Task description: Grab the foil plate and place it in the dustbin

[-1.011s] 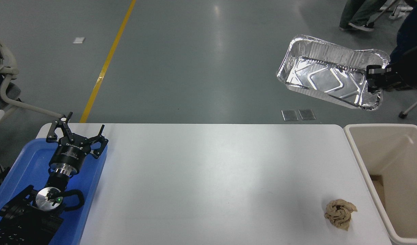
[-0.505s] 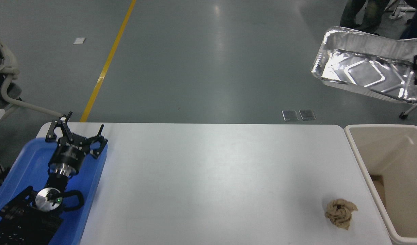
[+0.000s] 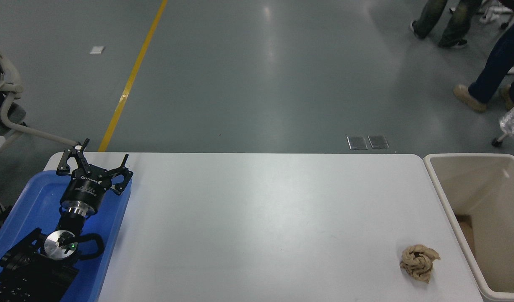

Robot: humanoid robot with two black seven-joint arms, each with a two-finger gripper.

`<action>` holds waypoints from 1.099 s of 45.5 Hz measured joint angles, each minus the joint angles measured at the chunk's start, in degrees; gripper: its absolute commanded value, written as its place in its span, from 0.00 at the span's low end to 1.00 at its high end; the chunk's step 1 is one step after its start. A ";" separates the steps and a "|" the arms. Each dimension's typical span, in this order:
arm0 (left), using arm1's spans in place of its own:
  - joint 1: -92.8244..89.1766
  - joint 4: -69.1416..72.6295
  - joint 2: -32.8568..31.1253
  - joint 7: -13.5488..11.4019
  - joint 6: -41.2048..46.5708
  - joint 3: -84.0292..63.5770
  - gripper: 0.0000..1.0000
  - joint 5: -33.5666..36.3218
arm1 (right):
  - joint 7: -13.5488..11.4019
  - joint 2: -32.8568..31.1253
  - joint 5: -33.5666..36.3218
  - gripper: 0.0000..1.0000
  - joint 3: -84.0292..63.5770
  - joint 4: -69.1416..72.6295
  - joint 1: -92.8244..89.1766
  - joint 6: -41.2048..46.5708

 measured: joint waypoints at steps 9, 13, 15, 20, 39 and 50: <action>-0.01 0.00 -0.02 0.00 0.00 0.01 0.99 0.00 | -1.54 8.30 11.11 0.00 8.70 -8.41 -16.28 -7.44; 0.00 0.00 -0.03 0.00 0.00 0.02 0.99 0.01 | -1.89 12.03 15.78 0.00 10.63 -11.79 -21.14 -9.37; 0.00 0.00 -0.03 0.00 0.00 0.02 0.99 0.01 | -2.07 14.03 18.09 0.00 11.57 -13.19 -23.53 -10.21; 0.00 0.00 -0.03 0.00 0.00 0.02 0.99 0.01 | -2.30 17.16 21.17 0.00 13.74 -15.42 -27.02 -11.56; 0.00 0.00 -0.03 0.00 0.00 -0.04 0.99 0.00 | -2.30 22.35 24.96 1.00 20.40 -17.78 -33.15 -13.41; -0.01 0.00 -0.03 0.00 0.00 -0.04 0.99 0.00 | -2.03 22.42 22.76 1.00 21.58 -17.62 -32.66 -13.43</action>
